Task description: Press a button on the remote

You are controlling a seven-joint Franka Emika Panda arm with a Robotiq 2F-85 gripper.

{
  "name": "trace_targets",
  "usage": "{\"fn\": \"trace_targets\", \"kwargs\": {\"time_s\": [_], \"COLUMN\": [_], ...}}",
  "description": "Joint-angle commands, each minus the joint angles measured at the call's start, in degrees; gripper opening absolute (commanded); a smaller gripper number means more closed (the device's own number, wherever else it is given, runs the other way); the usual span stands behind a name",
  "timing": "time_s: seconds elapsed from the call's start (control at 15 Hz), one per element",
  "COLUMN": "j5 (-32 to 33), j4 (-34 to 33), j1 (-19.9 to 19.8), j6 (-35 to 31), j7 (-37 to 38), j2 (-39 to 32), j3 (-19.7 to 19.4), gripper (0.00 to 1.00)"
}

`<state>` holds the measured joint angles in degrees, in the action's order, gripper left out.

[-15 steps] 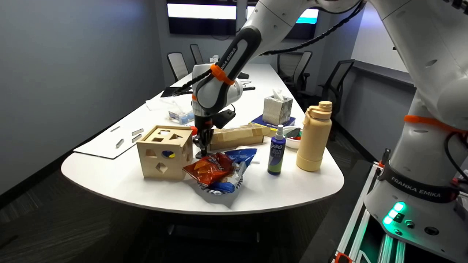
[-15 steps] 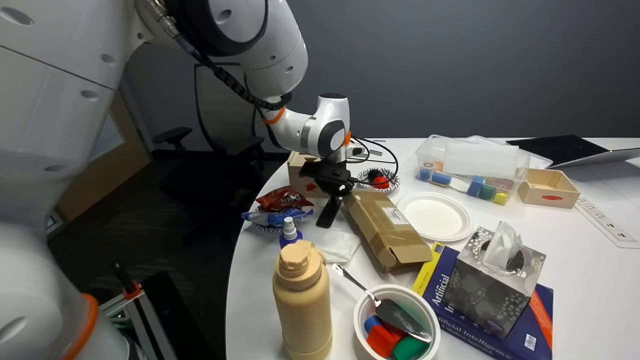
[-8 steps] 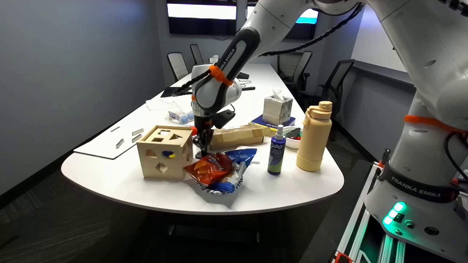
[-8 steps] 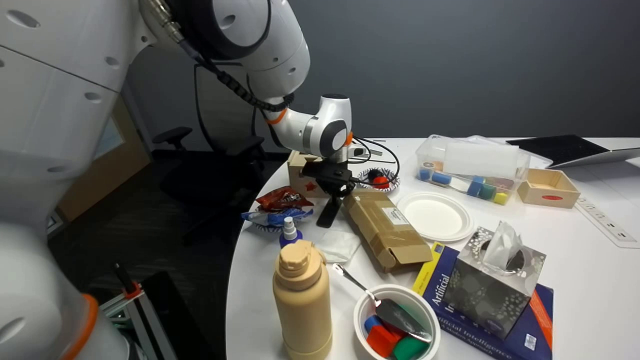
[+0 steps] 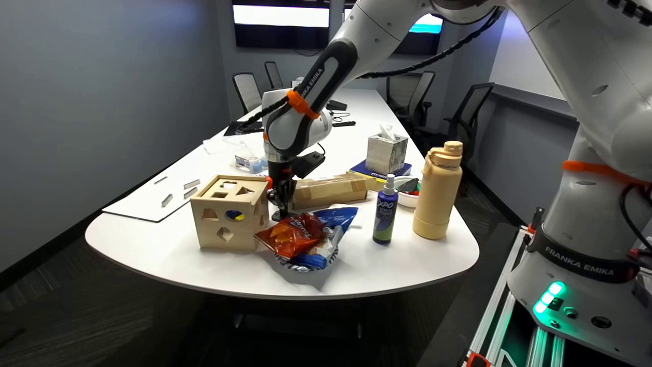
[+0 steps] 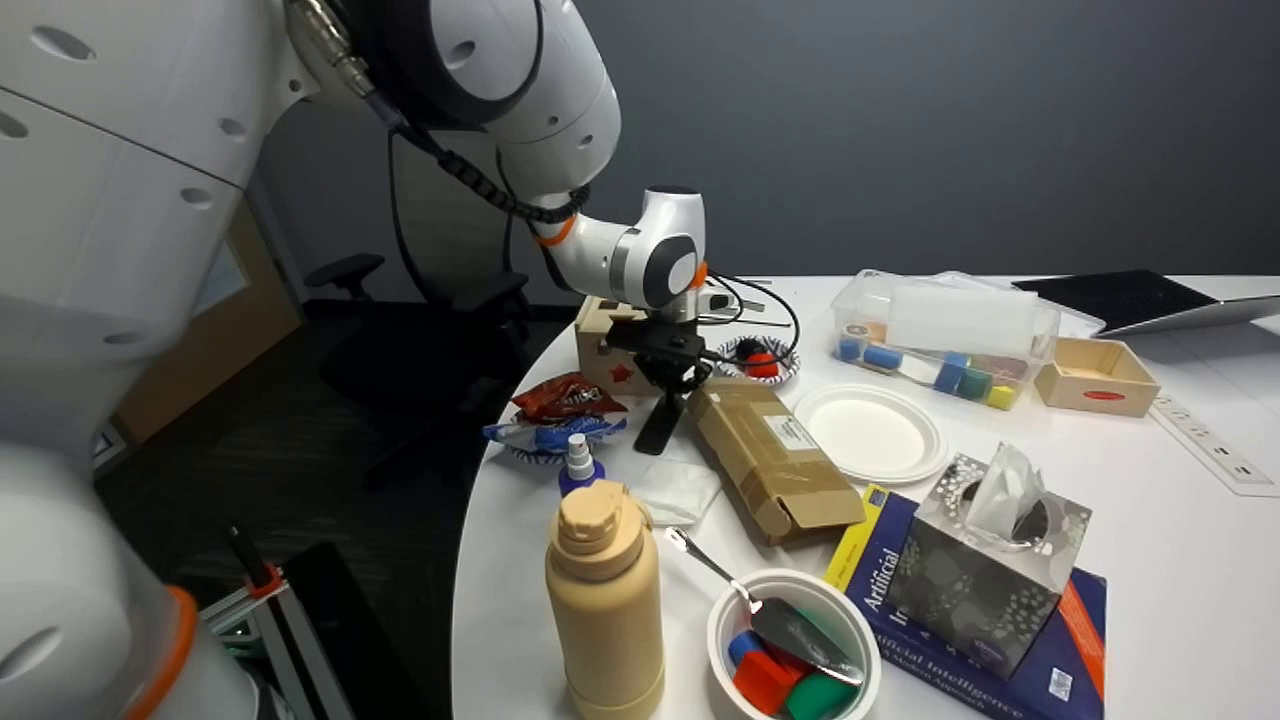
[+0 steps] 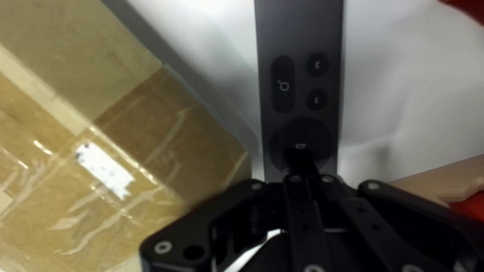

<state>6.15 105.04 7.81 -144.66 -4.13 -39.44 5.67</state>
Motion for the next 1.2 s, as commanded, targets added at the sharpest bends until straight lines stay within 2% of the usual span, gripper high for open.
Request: {"fn": "trace_targets", "kwargs": {"time_s": [0.0,0.53,1.13], "j5": [0.5,-0.3,-0.9], "j4": [-4.3,-3.9,1.1], "j1": [1.3,0.2,-1.7], "j6": [1.0,2.3,2.2], "j7": [1.8,0.3,-3.1], "j2": [-5.2,-3.8,1.3], "j3": [-1.6,-0.8,0.9], "gripper": [0.00,0.00,0.00]}}
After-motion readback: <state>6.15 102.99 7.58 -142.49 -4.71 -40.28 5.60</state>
